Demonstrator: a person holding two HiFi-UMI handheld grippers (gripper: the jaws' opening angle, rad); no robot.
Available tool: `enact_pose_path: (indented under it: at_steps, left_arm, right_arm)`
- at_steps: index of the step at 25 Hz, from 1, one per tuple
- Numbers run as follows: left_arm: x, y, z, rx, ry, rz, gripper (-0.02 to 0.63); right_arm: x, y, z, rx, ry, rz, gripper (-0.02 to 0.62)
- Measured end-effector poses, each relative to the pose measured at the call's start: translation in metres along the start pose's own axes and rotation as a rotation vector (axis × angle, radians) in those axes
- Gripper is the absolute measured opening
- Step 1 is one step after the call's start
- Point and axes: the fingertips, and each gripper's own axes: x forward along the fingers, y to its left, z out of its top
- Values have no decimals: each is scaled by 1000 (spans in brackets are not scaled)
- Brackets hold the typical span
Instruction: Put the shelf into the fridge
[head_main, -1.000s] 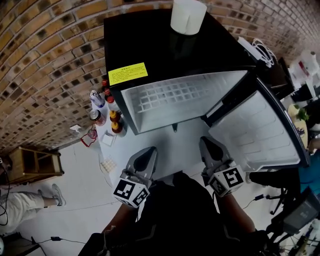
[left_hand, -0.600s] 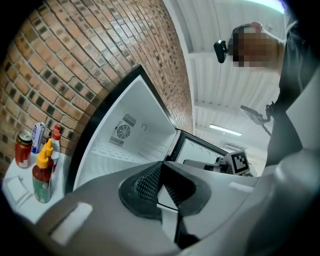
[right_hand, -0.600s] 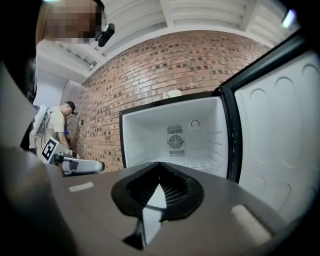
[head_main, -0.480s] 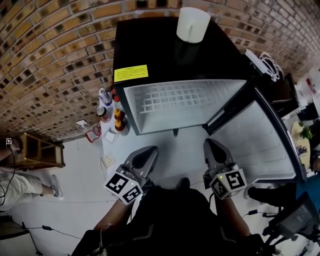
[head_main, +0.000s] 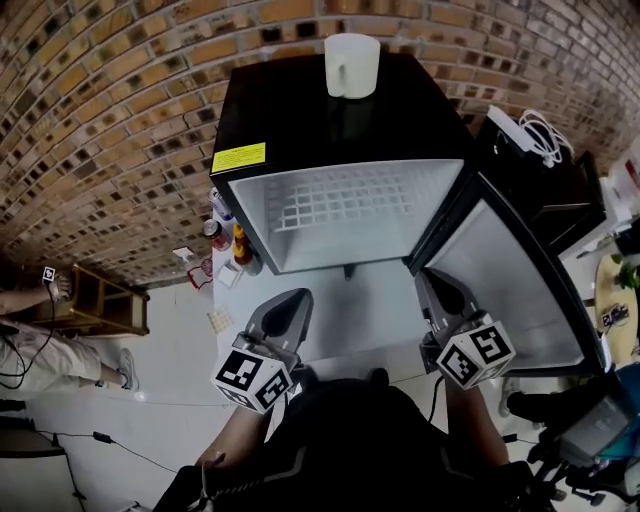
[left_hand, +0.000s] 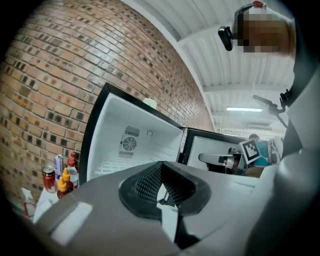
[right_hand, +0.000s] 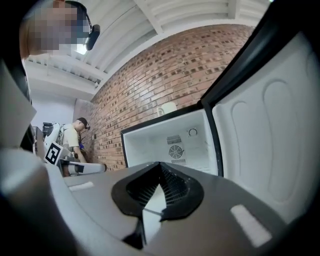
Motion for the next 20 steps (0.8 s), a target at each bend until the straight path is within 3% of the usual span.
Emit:
enact_pose_path:
  at_steps: [9, 16, 20]
  left_arm:
    - [-7, -2, 5, -43, -5, 92, -6]
    - [-6, -7, 4, -68, -3, 91, -6]
    - [-8, -14, 8, -38, -33, 62, -6]
  right_arm:
    - [-10, -4, 3, -4, 4, 38, 5]
    - [-12, -5, 4, 0, 0, 50, 5]
    - [-12, -3, 1, 7, 7, 51, 5]
